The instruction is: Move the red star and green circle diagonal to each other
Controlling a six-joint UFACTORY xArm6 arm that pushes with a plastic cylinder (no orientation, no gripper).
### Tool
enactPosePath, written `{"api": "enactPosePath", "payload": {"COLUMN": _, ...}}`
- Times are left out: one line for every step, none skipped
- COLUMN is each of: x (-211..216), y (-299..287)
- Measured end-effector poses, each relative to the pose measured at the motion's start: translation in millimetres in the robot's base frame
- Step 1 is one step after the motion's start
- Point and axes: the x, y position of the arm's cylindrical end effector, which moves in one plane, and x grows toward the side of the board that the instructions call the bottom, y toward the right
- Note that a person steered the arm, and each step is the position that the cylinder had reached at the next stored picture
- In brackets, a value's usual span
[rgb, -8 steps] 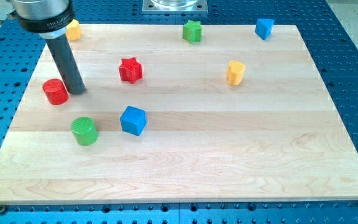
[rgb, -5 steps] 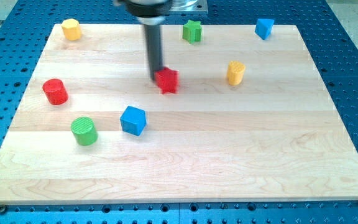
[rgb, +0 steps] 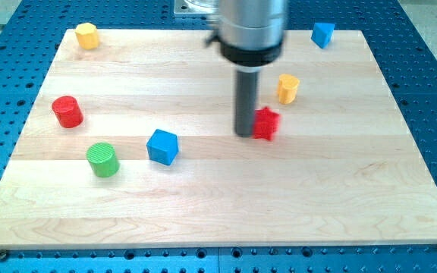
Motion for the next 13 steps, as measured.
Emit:
{"api": "enactPosePath", "payload": {"x": -2.2, "y": 74.0}}
{"api": "enactPosePath", "payload": {"x": 4.3, "y": 85.9}}
{"api": "enactPosePath", "payload": {"x": 11.2, "y": 78.5}}
{"api": "enactPosePath", "payload": {"x": 4.7, "y": 17.7}}
{"api": "enactPosePath", "payload": {"x": -19.5, "y": -44.7}}
{"api": "enactPosePath", "payload": {"x": -20.3, "y": -113.4}}
{"api": "enactPosePath", "payload": {"x": -12.8, "y": -174.3}}
{"api": "enactPosePath", "payload": {"x": 2.6, "y": -205.4}}
{"api": "enactPosePath", "payload": {"x": 4.9, "y": -260.9}}
{"api": "enactPosePath", "payload": {"x": 38.2, "y": -266.9}}
{"api": "enactPosePath", "payload": {"x": 53.8, "y": -227.6}}
{"api": "enactPosePath", "payload": {"x": 70.5, "y": -267.9}}
{"api": "enactPosePath", "payload": {"x": 78.8, "y": -256.1}}
